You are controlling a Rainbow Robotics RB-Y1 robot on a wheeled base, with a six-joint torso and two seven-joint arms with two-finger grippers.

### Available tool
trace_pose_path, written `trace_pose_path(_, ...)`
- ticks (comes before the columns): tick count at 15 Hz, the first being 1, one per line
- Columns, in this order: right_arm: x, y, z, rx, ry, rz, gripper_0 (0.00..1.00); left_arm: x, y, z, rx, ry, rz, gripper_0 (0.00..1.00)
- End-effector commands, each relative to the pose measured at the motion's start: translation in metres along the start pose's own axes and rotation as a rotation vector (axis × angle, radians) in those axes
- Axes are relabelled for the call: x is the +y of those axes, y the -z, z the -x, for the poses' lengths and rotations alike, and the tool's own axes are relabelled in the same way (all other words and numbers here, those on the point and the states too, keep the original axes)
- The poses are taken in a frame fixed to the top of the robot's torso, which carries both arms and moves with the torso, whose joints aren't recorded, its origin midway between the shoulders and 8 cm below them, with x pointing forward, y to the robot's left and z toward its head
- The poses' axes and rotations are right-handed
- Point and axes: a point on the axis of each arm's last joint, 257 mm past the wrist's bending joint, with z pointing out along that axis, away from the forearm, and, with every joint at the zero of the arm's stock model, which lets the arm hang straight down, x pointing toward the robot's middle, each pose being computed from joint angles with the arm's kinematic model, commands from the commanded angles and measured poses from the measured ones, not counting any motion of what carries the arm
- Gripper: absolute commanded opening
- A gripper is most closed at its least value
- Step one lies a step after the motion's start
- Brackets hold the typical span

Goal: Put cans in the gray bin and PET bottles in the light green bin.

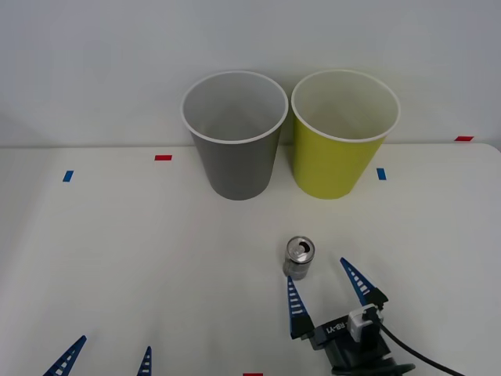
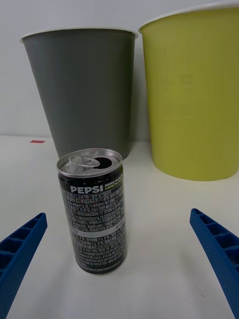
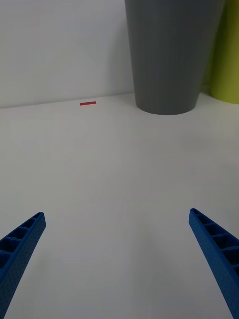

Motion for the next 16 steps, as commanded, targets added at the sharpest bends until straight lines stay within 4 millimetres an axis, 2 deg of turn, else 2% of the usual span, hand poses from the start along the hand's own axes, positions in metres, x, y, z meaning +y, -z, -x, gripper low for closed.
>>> trace_pose_path(1,0.005,-0.013,-0.002,0.015,0.016,0.011,1.0,0.0,0.0,0.0,0.0,0.0,0.0,1.0)
trace_pose_path(7,0.016,-0.039,0.0,0.029,0.029,0.046,1.0,0.0,0.0,0.0,0.0,0.0,0.0,1.0)
trace_pose_path(14,0.015,-0.048,0.002,0.031,0.024,0.047,1.0,0.0,0.0,0.0,0.0,0.0,0.0,1.0)
trace_pose_path(15,0.015,-0.049,0.002,0.03,0.026,0.045,0.74,0.0,0.0,0.0,0.0,0.0,0.0,1.0)
trace_pose_path(16,0.015,-0.049,0.003,0.029,0.025,0.042,0.57,0.0,0.0,0.0,0.0,0.0,0.0,1.0)
